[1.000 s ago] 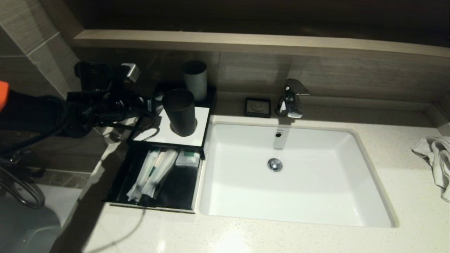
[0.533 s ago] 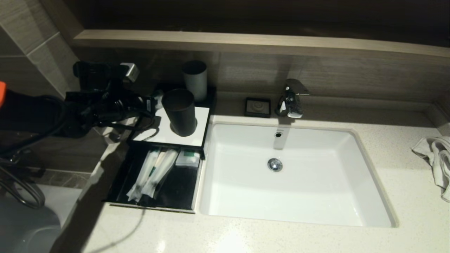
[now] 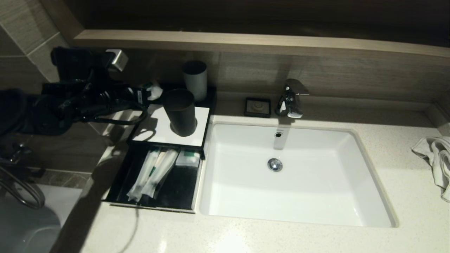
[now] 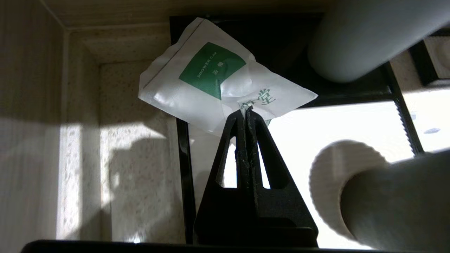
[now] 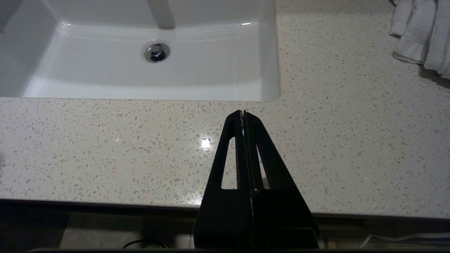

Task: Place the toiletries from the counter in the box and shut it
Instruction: Pick up the bathroom toiletry, then place the bathroom toiletry into the drawer

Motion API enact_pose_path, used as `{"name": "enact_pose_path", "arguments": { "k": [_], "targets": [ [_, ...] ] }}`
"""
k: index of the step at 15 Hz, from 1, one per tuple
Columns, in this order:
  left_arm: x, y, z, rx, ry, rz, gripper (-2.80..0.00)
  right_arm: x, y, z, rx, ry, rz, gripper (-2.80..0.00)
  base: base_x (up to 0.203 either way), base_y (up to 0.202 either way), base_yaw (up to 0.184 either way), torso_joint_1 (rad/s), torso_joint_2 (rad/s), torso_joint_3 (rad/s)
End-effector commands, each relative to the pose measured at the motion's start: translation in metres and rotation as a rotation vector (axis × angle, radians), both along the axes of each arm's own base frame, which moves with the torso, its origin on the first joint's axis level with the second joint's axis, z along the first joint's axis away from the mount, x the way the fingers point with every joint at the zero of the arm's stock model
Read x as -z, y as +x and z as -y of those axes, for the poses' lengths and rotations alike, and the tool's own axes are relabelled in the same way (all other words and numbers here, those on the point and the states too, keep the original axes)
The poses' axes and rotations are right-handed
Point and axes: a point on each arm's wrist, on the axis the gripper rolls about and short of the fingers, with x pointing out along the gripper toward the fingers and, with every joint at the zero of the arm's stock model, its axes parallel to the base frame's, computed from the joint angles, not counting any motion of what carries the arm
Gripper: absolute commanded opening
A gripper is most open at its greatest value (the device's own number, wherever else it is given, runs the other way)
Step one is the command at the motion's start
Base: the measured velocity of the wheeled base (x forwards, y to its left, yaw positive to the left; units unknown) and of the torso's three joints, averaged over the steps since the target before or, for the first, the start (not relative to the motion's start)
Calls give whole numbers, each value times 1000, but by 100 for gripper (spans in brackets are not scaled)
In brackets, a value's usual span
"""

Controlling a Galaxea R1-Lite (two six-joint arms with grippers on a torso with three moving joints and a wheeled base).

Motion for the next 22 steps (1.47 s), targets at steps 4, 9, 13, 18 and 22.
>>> {"name": "enact_pose_path", "arguments": {
  "k": [4,9,13,18,22],
  "targets": [
    [-9,-45,-7,-4,-2,5,-280,0,0,0,0,1,-2,-280,0,0,0,0,0,0],
    [-8,-98,-11,2,-1,-5,-280,0,0,0,0,1,-2,-280,0,0,0,0,0,0],
    [3,-132,-9,29,4,-62,-280,0,0,0,0,1,-2,-280,0,0,0,0,0,0],
    [20,-168,4,113,18,-126,-280,0,0,0,0,1,-2,-280,0,0,0,0,0,0],
    [25,-187,17,207,39,-189,-280,0,0,0,0,0,-2,-280,0,0,0,0,0,0]
  ]
}}
